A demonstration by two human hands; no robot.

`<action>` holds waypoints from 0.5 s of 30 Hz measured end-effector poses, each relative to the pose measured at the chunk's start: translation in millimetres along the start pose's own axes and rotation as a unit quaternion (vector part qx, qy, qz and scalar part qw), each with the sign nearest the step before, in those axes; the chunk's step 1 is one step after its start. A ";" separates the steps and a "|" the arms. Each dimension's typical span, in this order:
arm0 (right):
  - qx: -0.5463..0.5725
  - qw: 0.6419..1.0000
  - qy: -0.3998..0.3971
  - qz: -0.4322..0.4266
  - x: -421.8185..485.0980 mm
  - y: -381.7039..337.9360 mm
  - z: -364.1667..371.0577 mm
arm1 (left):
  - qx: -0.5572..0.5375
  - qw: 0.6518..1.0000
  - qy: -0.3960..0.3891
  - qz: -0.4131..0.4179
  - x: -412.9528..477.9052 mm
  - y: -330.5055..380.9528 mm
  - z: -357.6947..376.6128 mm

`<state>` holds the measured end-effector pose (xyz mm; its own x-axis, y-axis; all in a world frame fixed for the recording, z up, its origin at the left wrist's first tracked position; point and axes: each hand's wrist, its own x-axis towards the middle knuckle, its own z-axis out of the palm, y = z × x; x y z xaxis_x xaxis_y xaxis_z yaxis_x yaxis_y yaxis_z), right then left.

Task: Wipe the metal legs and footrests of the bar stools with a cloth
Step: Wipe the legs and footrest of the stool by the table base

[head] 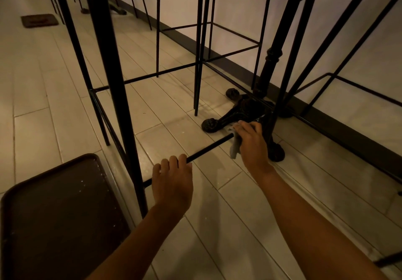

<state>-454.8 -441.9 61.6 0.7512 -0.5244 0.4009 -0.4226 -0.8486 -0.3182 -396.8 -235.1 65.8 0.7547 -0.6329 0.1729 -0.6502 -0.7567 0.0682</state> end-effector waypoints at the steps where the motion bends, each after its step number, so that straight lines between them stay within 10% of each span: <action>1: 0.000 1.000 -0.012 0.018 1.4 -1.1 -1.8 | 0.006 1.000 -0.014 -0.006 2.2 2.7 -2.3; 15: -0.031 0.998 -0.029 0.050 5.3 -5.7 -2.6 | 0.028 0.973 -0.103 0.203 79.6 66.9 -0.7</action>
<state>-449.8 -440.1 67.8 0.7317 -0.6027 0.3185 -0.5259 -0.7963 -0.2988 -380.3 -336.0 84.8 0.4425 -0.8964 -0.0258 -0.8968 -0.4421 -0.0194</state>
